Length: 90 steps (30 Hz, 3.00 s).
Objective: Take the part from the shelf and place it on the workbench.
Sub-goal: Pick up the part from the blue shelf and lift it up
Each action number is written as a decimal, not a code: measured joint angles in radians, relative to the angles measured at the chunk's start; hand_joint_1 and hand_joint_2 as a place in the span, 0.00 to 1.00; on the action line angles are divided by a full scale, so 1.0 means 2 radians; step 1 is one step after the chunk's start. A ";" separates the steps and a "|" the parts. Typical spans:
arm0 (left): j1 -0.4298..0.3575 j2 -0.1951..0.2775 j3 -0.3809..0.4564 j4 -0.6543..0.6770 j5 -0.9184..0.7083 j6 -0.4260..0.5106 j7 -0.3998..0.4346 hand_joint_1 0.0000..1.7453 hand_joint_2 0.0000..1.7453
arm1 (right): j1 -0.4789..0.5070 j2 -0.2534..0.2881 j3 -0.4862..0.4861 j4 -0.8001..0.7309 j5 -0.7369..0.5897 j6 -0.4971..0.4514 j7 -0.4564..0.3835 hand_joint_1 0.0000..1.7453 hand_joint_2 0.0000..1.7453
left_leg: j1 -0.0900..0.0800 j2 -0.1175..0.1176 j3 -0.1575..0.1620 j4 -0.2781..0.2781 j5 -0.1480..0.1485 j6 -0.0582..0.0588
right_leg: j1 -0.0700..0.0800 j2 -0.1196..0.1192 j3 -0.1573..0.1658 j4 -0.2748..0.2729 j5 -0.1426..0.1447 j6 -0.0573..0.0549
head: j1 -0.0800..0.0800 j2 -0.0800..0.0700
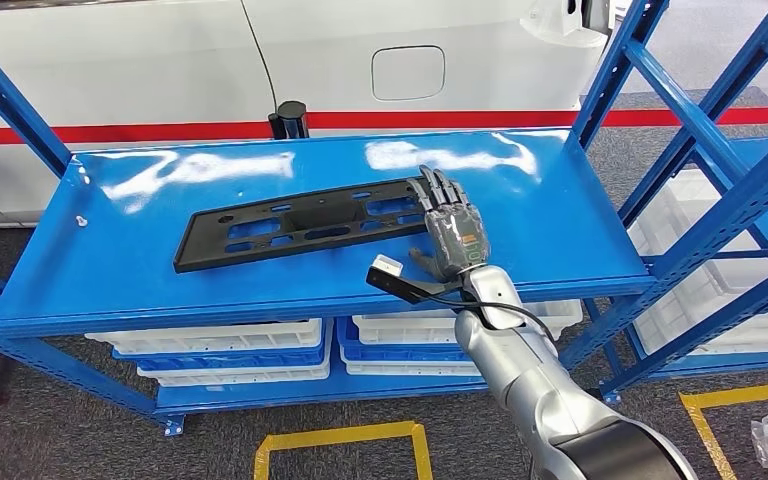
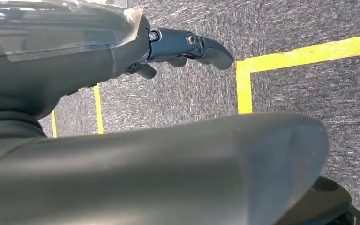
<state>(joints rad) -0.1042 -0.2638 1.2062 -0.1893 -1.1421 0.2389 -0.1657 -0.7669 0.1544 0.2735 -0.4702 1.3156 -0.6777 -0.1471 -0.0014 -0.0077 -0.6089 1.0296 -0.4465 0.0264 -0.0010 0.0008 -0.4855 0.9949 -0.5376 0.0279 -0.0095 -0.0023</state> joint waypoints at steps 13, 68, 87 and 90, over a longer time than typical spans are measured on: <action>0.000 0.002 0.000 0.002 0.001 0.001 0.000 0.00 0.00 | -0.003 -0.001 0.000 0.006 -0.009 -0.007 -0.008 0.96 1.00 | 0.000 0.000 0.000 0.000 0.000 0.000 | 0.000 0.000 0.000 0.000 0.000 0.000 | 0.000 0.000; -0.007 0.009 0.001 0.002 0.015 0.022 -0.009 0.00 1.00 | 0.083 0.007 -0.058 -0.220 -0.535 0.283 -0.196 1.00 1.00 | 0.000 0.000 0.000 0.000 0.000 0.000 | 0.000 0.000 0.000 0.000 0.000 0.000 | 0.000 0.000; -0.009 0.007 0.018 0.002 0.043 0.036 -0.016 0.00 1.00 | 0.200 -0.017 -0.064 -0.460 -0.742 0.325 -0.195 1.00 1.00 | -0.002 0.000 0.001 -0.001 0.000 0.005 | -0.003 0.000 0.001 -0.005 0.002 0.004 | 0.000 0.000; -0.009 0.005 0.023 0.003 0.047 0.036 -0.016 0.00 1.00 | 0.203 -0.019 -0.063 -0.476 -0.733 0.308 -0.199 1.00 1.00 | 0.002 0.003 0.010 -0.020 0.010 0.013 | -0.003 0.000 -0.007 0.013 -0.009 0.006 | 0.000 0.000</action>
<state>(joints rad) -0.1223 -0.2544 1.2519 -0.1840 -1.0479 0.3112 -0.1980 -0.3611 0.1168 0.1469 -1.4218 -0.1506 -0.0625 -0.5449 0.0022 -0.0020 -0.5891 0.9902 -0.4270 0.0516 -0.0070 0.0010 -0.5003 1.0212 -0.5555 0.0403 -0.0091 -0.0023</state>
